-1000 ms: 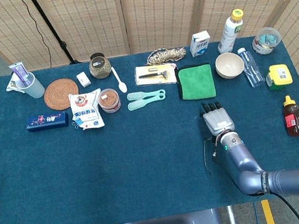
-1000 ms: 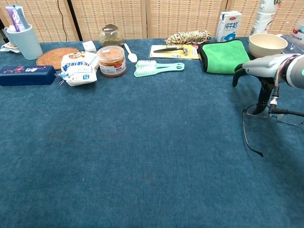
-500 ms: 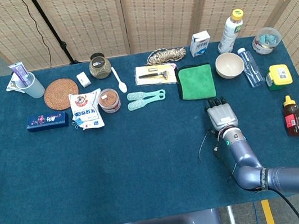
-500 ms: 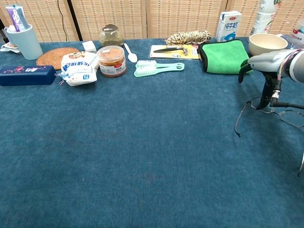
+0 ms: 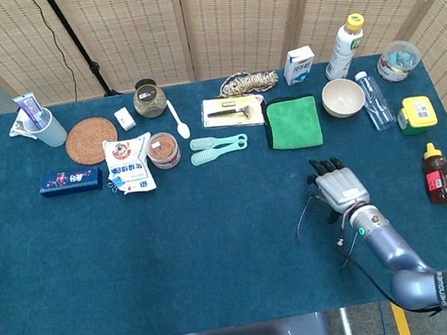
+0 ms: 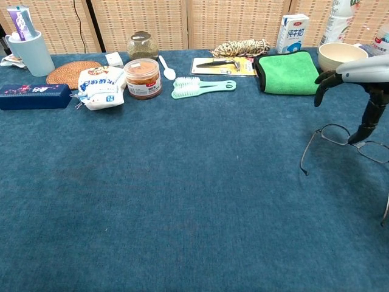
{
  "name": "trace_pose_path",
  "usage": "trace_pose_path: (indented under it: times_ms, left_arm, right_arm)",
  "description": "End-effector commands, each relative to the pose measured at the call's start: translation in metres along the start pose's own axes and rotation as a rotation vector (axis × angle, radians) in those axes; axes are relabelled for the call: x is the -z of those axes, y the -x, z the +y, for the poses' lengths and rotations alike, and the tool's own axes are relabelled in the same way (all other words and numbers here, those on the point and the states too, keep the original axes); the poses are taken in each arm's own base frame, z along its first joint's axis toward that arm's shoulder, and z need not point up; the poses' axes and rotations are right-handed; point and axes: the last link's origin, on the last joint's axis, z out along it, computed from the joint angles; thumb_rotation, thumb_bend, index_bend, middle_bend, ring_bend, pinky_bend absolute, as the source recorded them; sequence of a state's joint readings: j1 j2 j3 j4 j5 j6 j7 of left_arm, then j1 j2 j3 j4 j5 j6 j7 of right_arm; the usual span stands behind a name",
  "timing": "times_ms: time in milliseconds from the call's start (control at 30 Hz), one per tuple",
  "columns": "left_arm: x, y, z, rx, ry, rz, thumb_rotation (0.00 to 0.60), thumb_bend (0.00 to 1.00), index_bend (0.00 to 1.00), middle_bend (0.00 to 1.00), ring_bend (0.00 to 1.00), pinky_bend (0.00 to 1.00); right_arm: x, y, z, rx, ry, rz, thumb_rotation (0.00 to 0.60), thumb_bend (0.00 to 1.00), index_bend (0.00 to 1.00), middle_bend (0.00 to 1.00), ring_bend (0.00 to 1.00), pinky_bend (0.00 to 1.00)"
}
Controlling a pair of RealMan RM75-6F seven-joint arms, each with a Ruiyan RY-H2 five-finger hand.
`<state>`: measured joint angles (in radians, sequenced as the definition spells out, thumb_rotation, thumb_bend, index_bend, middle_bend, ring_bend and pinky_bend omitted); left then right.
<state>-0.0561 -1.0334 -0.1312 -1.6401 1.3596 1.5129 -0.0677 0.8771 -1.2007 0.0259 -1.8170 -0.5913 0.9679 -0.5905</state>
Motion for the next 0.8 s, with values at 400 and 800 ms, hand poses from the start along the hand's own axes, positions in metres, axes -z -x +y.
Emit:
trace_pose_path:
  times_ms: [400, 800]
  left_arm:
    - [-0.003, 0.0, 0.006, -0.001, 0.019, 0.003, 0.591, 0.38, 0.2, 0.11, 0.09, 0.04]
    - [-0.006, -0.007, 0.013, -0.01, 0.041, 0.021, 0.591, 0.38, 0.2, 0.11, 0.09, 0.04]
  right_arm:
    - [0.027, 0.021, 0.035, 0.015, 0.068, -0.002, 0.6, 0.04, 0.23, 0.0, 0.0, 0.0]
    - [0.033, 0.044, 0.058, -0.001, 0.136, 0.011, 0.6, 0.04, 0.21, 0.0, 0.0, 0.0]
